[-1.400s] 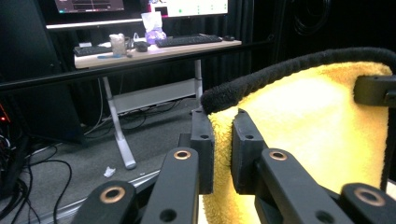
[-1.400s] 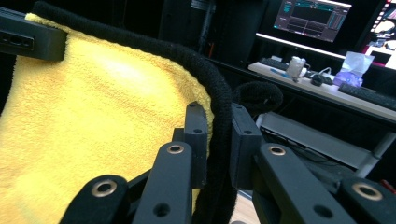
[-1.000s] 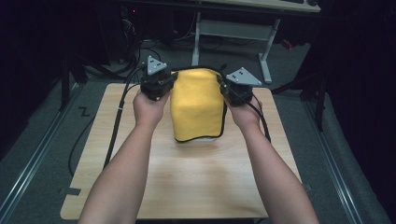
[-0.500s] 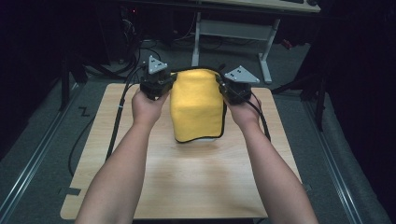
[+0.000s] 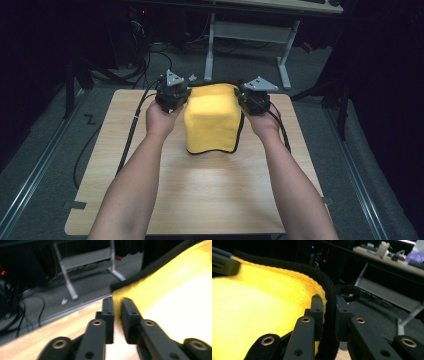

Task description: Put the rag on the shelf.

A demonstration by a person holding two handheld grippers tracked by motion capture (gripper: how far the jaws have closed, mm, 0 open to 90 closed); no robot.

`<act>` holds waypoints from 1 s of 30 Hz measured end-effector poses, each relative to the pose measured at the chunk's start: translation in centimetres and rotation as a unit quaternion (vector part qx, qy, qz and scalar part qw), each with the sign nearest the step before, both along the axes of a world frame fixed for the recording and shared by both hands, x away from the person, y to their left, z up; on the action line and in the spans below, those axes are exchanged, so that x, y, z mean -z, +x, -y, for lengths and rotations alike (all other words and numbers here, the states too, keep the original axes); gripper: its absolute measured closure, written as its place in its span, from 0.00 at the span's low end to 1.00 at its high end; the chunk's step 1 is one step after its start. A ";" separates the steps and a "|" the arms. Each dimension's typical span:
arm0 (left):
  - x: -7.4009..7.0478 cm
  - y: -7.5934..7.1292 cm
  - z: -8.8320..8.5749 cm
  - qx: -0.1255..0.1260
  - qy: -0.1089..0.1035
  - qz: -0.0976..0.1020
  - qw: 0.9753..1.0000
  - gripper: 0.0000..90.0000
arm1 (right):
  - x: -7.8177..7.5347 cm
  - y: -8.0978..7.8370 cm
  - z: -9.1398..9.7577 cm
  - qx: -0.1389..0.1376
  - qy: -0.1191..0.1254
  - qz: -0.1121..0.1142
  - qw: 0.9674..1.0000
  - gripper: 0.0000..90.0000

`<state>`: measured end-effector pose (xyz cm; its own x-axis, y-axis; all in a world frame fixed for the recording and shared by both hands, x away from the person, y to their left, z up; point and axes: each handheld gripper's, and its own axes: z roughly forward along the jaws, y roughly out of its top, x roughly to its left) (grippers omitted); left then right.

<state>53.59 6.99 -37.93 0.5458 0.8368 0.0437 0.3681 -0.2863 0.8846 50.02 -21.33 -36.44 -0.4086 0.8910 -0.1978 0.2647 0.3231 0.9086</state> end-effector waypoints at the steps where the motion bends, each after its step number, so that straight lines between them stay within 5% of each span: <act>1: 0.6 0.3 -0.7 0.003 -0.027 -0.020 0.999 0.95 | 0.3 0.2 0.5 0.008 0.000 -0.006 1.000 0.90; 3: 1.4 0.4 -1.1 0.023 -0.071 -0.024 0.997 0.95 | 0.9 0.5 1.3 -0.005 0.029 -0.031 0.999 0.91; 7: 1.8 0.3 0.1 0.033 -0.062 -0.020 0.997 0.96 | 1.7 0.0 -0.4 -0.031 -0.026 -0.016 0.999 0.91; 21: 2.0 -1.0 -0.2 0.045 -0.065 -0.020 0.997 0.93 | 3.5 0.8 1.2 -0.019 0.017 -0.051 0.998 0.91; 30: 2.5 -1.4 0.1 0.057 -0.063 -0.031 0.996 0.92 | 5.8 1.2 1.6 -0.011 0.016 -0.077 0.997 0.92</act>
<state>52.21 6.92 -40.48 0.6365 0.7655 -0.0947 0.3940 -0.2170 0.8931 51.27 -22.97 -42.20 -0.4520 0.8860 -0.1035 0.3946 0.3026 0.8676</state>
